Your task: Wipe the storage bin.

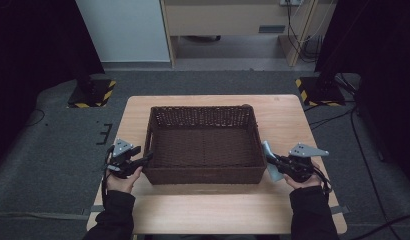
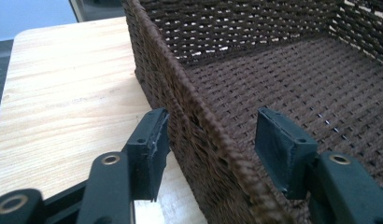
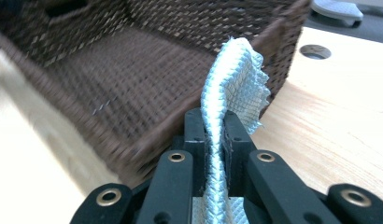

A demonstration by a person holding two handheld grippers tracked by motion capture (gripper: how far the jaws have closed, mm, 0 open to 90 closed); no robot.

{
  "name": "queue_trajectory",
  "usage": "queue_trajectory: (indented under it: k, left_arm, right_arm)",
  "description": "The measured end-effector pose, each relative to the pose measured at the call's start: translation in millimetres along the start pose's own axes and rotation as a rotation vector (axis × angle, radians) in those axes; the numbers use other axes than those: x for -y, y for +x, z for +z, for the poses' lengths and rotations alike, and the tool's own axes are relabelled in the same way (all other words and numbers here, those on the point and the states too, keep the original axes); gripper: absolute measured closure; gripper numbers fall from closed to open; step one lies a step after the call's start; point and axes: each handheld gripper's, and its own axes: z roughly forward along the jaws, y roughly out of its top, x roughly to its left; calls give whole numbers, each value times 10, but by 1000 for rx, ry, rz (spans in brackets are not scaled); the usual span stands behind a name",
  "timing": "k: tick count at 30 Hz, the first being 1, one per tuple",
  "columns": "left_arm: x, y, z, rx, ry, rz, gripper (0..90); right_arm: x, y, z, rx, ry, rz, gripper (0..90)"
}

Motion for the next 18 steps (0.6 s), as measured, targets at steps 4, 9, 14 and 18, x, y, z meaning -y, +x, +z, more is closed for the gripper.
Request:
queue_trajectory:
  k: [4,9,14,18]
  left_arm:
    - [20,-37,48,4,48,19,484]
    - [24,-30,67,1,45,-3,569]
    - [1,-71,85,-57,35,-13,699]
    - [-9,-75,96,-81,37,-34,727]
  right_arm:
    - [94,49,34,-4,53,-20,838]
    - [236,15,195,-1,166,-13,838]
    - [334,-16,332,-2,253,6,838]
    - [243,0,254,2,194,-3,837]
